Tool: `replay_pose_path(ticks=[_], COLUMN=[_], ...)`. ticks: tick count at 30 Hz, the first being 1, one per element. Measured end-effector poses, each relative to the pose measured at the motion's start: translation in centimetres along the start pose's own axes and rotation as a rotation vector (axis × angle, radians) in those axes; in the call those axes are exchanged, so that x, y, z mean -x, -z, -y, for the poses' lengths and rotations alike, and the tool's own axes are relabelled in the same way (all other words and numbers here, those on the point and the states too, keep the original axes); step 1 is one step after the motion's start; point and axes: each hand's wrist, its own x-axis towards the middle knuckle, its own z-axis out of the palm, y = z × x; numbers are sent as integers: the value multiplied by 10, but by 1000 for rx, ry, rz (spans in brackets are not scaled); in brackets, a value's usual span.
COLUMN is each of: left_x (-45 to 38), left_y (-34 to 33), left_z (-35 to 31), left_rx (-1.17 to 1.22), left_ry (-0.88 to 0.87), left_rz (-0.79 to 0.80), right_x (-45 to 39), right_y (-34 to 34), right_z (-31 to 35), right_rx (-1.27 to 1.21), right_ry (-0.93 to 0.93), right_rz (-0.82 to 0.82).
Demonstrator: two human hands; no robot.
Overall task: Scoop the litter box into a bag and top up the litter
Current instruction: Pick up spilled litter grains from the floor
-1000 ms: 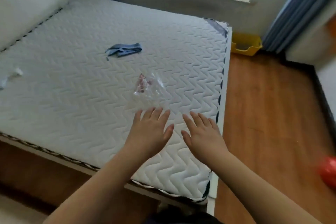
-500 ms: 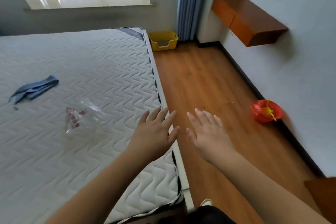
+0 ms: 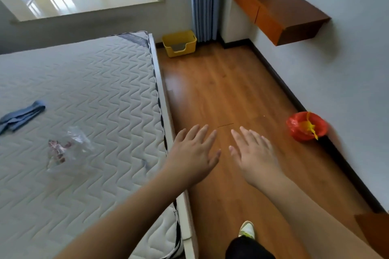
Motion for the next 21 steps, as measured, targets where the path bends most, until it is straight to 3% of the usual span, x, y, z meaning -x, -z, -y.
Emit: replay_pose_path(ticks=[11, 21], left_x=[-135, -200], left_y=[-1, 37], left_z=[-99, -58], left_rx=[-52, 30], left_ry=[125, 185], left_rz=[73, -6], right_x=[-78, -147], right_y=[42, 67], right_z=[-152, -156], right_rx=[-22, -6], right_ry=[48, 155], right_rz=[14, 20])
